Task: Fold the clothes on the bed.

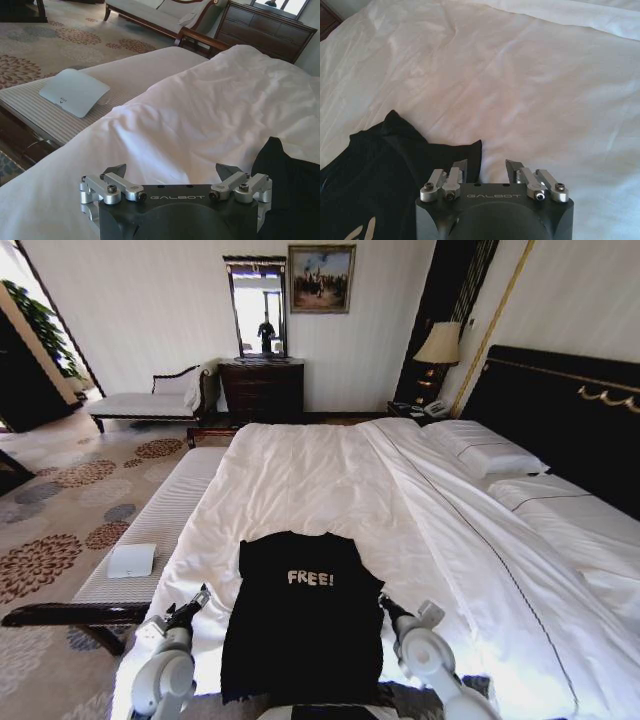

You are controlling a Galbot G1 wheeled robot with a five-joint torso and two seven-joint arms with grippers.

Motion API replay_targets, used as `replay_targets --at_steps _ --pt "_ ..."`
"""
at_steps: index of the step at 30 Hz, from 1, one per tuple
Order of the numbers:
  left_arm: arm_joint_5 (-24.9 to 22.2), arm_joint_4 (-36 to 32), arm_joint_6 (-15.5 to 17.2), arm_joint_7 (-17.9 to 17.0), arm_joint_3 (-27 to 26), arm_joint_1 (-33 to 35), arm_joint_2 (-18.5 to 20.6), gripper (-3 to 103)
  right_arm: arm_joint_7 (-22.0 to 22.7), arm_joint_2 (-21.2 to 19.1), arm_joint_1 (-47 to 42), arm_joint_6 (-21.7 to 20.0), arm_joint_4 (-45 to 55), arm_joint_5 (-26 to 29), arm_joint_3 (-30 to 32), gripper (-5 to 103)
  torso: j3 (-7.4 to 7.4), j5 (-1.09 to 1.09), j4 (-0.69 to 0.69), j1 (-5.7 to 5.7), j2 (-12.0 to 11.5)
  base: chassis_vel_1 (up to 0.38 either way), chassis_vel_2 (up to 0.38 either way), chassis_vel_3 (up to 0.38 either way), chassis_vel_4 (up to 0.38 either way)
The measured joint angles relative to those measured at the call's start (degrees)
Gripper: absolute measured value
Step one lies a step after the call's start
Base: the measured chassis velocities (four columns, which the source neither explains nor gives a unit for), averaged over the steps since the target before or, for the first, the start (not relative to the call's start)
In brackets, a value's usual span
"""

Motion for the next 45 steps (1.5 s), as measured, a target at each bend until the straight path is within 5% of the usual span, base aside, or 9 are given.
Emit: replay_targets --at_steps 7,14,21,23,25,38,45 --pt "0.27 -0.06 0.09 -0.11 0.12 0.08 -0.09 100 -1.87 -0.87 3.42 -2.52 -3.14 6.35 0.54 72 0.0 0.0 0.0 0.0 0.0 0.0 0.0 0.0 0.0" --pt "0.29 -0.37 0.06 -0.14 -0.38 0.66 -0.06 100 -4.32 -0.72 6.13 -2.99 -5.88 6.1 -0.43 94 0.0 0.01 0.0 0.0 0.0 0.0 0.0 0.0 0.0" --pt "0.61 -0.4 -0.18 -0.16 -0.45 0.87 -0.3 100 -5.04 -0.61 7.72 -3.03 -7.9 5.97 -1.03 74 0.0 0.0 0.0 0.0 0.0 0.0 0.0 0.0 0.0" --pt "0.75 -0.4 -0.2 -0.18 -0.31 0.7 -0.43 100 -5.2 -0.44 8.19 -3.03 -8.64 5.73 -1.47 58 0.0 0.0 0.01 0.0 0.0 0.0 0.0 0.0 0.0" --pt "0.81 -0.4 -0.21 -0.19 -0.24 0.61 -0.47 100 -5.25 -0.38 8.27 -3.03 -8.81 5.6 -1.59 58 0.0 0.0 0.0 0.0 0.0 0.0 0.0 0.0 0.0" --pt "0.91 -0.32 -0.24 -0.27 -0.23 0.4 -0.19 100 -5.91 -0.52 9.06 -2.12 -10.85 3.73 -2.13 7 0.0 0.0 0.0 0.0 0.0 0.0 0.0 0.0 0.0" --pt "0.91 -0.05 -0.27 -0.3 -0.19 0.15 -0.03 100 -6.37 -0.65 9.67 -1.8 -11.96 2.68 -2.31 3 0.0 0.0 0.0 0.0 0.0 0.0 0.0 0.0 0.0"
